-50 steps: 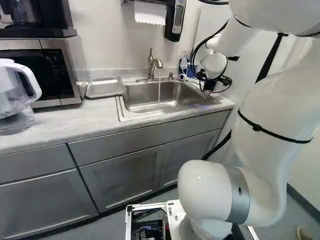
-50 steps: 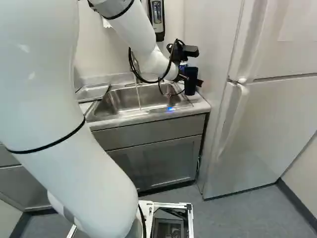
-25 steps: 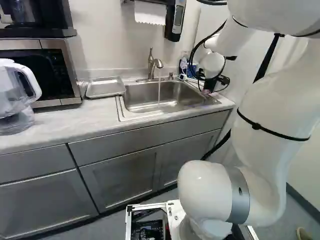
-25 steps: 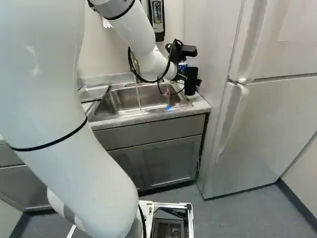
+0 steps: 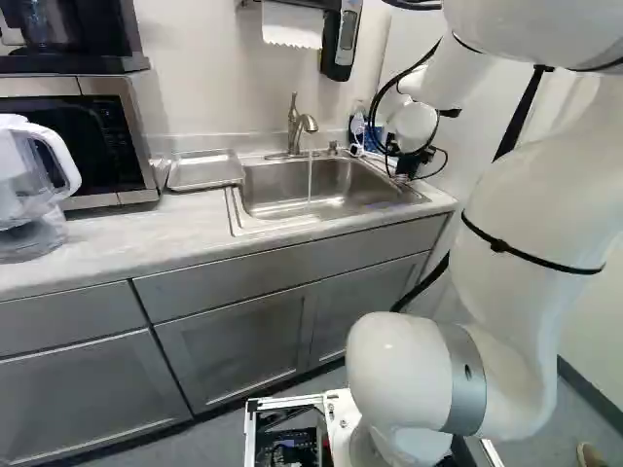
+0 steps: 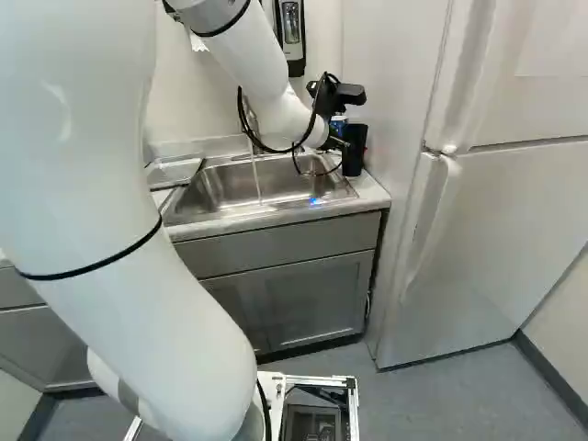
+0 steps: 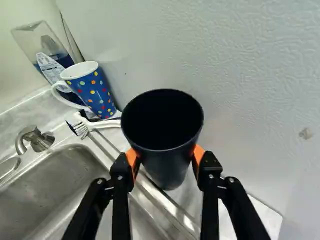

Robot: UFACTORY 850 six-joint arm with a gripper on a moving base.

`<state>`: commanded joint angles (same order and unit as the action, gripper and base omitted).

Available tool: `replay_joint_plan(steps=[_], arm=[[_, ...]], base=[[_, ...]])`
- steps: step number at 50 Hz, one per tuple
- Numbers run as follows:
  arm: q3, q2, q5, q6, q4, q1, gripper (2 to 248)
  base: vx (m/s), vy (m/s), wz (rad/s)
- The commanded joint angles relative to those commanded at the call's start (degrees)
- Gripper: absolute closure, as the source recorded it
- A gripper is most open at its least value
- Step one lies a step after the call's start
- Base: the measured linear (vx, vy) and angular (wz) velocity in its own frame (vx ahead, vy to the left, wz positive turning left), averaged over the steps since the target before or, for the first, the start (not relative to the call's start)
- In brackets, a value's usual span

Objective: Rinse the cup and place it in the tray

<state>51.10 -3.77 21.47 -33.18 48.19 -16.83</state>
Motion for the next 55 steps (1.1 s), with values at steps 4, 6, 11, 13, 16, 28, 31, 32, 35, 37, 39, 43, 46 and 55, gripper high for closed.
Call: replay_joint_plan(steps=[4,6,11,13,16,28,31,32,35,37,39,43,46,55], arm=[[0.0,0.0,0.0,0.0,0.0,0.0,130],[0.0,0.0,0.0,0.0,0.0,0.0,130],[0.0,0.0,0.0,0.0,0.0,0.0,131],[0.0,0.0,0.0,0.0,0.0,0.0,131],[0.0,0.0,0.0,0.0,0.0,0.0,131],[0.18,0.76,0.0,0.0,0.0,0.0,131],[0.25,1.04,0.0,0.0,0.0,0.0,131],[0.28,1.14,0.0,0.0,0.0,0.0,131],[0.36,1.43,0.0,0.0,0.0,0.0,131],[0.42,1.62,0.0,0.0,0.0,0.0,131],[0.47,1.82,0.0,0.0,0.0,0.01,131],[0.55,2.25,0.0,0.0,0.0,0.07,131],[0.59,2.59,0.0,0.0,0.0,0.16,131],[0.44,3.88,0.0,0.0,0.0,0.83,131]], base=[[0.0,0.0,0.0],[0.0,0.0,0.0],[0.0,0.0,0.0],[0.0,0.0,0.0],[0.0,0.0,0.0],[0.0,0.0,0.0],[0.0,0.0,0.0],[0.0,0.0,0.0],[0.0,0.0,0.0],[0.0,0.0,0.0],[0.0,0.0,0.0],[0.0,0.0,0.0],[0.0,0.0,0.0],[0.0,0.0,0.0]])
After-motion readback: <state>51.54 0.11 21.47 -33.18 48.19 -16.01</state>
